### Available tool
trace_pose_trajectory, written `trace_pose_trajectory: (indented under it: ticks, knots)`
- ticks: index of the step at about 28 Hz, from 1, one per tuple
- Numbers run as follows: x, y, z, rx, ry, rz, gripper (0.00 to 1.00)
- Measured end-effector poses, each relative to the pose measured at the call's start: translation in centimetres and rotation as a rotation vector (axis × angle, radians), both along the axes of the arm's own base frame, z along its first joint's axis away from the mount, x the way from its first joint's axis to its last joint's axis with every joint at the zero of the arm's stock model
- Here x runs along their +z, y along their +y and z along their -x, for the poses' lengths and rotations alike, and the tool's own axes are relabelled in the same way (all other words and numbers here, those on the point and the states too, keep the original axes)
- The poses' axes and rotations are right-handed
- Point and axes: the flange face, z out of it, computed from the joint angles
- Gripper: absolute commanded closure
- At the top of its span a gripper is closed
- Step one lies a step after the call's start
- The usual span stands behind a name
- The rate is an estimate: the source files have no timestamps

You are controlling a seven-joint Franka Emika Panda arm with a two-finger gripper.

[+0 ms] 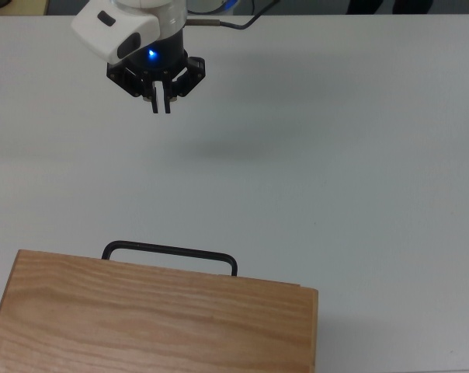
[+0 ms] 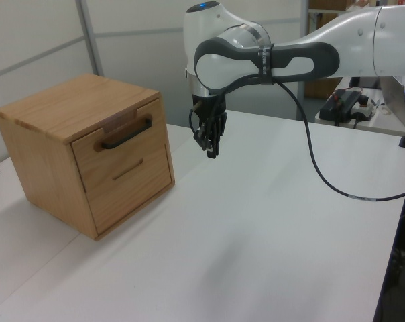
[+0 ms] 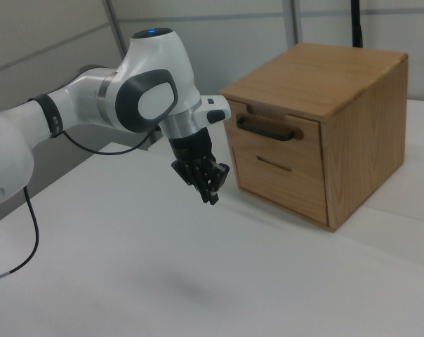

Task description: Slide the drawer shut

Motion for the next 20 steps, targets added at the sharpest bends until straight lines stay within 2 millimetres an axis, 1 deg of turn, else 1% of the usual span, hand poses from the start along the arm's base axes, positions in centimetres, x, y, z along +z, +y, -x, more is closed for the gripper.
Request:
trace_pose_trajectory:
  ticks: [8,15,20]
  knots:
    - [0.2,-0.1,0.1,0.000,0.008,0.000,0.00]
    - [0.5,-0.6,0.9,-0.013,0.072,0.003,0.00]
    - [0.6,-1.2,0.9,-0.022,0.072,0.002,0.00]
